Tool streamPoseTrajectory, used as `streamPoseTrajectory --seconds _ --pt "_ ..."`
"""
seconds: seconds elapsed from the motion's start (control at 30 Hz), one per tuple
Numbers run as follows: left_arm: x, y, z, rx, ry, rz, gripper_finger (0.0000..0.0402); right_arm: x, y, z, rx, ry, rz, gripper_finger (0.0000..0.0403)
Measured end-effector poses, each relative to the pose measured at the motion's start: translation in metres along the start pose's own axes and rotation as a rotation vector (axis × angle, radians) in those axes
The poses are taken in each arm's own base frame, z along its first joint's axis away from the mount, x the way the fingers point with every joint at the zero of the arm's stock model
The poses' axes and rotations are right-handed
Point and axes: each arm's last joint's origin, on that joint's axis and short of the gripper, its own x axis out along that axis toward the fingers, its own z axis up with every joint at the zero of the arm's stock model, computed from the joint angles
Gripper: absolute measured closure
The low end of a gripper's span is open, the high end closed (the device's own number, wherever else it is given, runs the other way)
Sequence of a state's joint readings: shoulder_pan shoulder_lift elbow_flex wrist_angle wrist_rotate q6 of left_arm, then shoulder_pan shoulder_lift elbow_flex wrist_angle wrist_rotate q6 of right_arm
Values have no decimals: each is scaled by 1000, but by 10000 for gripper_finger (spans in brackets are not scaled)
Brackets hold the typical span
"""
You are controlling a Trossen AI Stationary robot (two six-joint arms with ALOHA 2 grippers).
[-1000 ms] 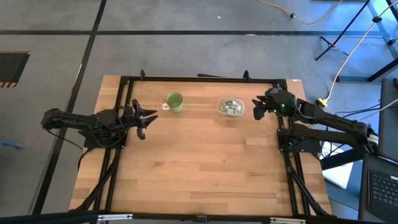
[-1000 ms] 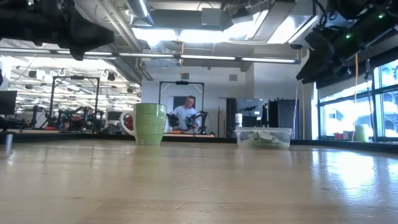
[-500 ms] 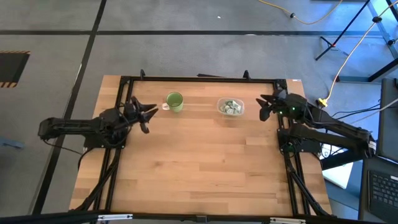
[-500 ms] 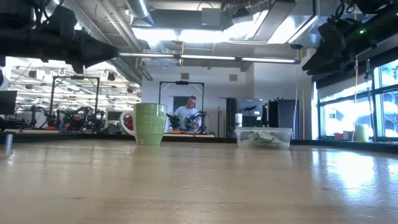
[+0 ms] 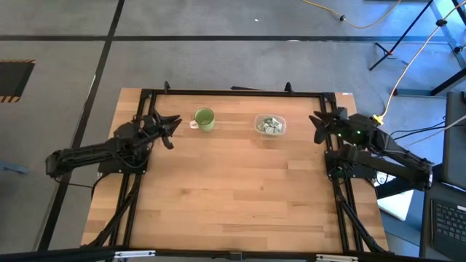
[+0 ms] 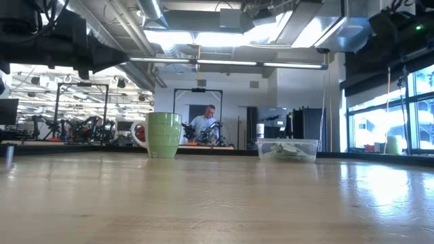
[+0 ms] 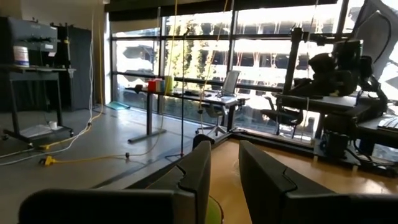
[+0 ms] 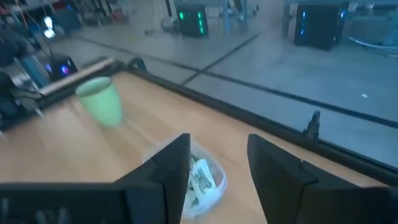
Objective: Pick and place items into bin
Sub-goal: Return to Home Position
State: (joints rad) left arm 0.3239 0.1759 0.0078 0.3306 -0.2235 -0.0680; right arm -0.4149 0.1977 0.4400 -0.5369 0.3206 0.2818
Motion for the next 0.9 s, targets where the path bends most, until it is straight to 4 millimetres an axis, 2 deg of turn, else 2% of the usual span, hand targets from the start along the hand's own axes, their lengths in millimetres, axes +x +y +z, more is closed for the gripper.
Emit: streamPoseTrajectory --seconds 0.13,0.33,0.43,0.73,0.9 --pt "-3 3 -1 2 13 21 324 -5 -4 -9 22 -63 19 240" --pt "-8 5 4 -7 -38 25 323 -9 -6 -11 58 -180 52 240" --pt "-11 5 6 -13 -63 23 322 -2 -6 -17 60 -222 62 240" --pt "-11 5 4 -21 -46 20 323 31 -4 -55 45 -265 125 240" --pt "-11 5 2 -23 -23 23 320 37 -4 -64 43 -291 131 240"
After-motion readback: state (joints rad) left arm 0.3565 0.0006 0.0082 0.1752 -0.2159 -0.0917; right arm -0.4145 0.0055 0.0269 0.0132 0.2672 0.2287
